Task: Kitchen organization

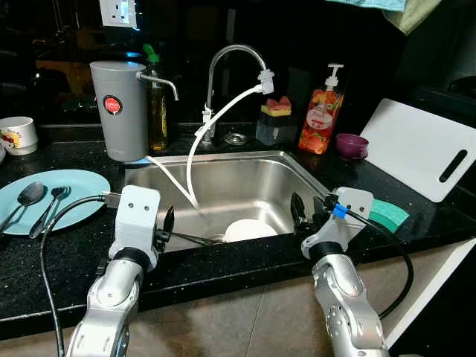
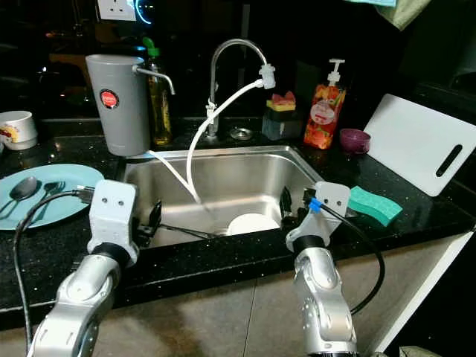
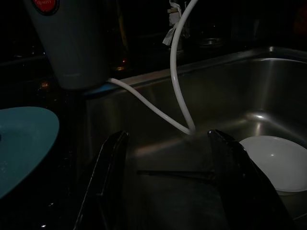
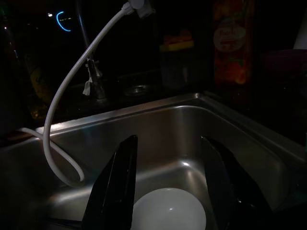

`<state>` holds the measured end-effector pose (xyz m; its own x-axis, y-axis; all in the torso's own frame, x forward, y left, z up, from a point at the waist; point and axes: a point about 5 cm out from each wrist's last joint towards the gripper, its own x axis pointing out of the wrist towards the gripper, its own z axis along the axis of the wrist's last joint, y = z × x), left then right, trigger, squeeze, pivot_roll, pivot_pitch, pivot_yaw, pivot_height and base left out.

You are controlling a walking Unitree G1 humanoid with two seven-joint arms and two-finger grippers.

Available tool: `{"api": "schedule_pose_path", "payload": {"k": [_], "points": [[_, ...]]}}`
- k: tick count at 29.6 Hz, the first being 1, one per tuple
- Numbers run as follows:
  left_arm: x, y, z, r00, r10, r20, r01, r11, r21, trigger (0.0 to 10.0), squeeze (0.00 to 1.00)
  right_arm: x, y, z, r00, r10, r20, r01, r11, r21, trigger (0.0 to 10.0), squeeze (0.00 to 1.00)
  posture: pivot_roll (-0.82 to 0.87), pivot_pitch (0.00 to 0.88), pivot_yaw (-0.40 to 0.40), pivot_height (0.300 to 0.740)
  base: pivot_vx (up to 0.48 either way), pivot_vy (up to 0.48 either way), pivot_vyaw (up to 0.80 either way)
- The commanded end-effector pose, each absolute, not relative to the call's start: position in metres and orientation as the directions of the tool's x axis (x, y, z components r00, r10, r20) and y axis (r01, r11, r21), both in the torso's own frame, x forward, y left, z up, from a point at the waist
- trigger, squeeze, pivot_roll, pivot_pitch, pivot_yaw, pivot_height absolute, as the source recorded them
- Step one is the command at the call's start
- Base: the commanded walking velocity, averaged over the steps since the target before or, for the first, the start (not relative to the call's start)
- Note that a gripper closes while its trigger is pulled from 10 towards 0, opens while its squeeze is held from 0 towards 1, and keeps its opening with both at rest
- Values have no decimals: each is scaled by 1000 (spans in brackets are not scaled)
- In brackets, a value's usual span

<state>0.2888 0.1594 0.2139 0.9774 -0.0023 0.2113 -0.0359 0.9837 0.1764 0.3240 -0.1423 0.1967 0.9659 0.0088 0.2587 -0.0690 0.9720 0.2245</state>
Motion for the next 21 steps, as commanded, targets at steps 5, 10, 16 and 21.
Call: {"api": "schedule_pose_path", "payload": {"k": [5,10,16,21], "points": [[289,159,214,978,0,211,-37,984,175,10000,0,325,-143,194,970,5,243,-61,973,225,10000,0,202,35,-117,740,0,0,0],[288,158,214,977,0,212,-37,984,174,10000,0,324,-143,194,970,5,244,-61,972,225,10000,0,202,37,-118,740,0,0,0],[289,158,213,977,-1,211,-37,984,173,10000,0,324,-144,194,970,4,243,-61,973,224,10000,0,202,37,-118,740,0,0,0],[289,158,213,977,-1,212,-36,984,173,10000,0,324,-143,194,970,6,244,-62,973,223,10000,0,200,37,-119,740,0,0,0]]}}
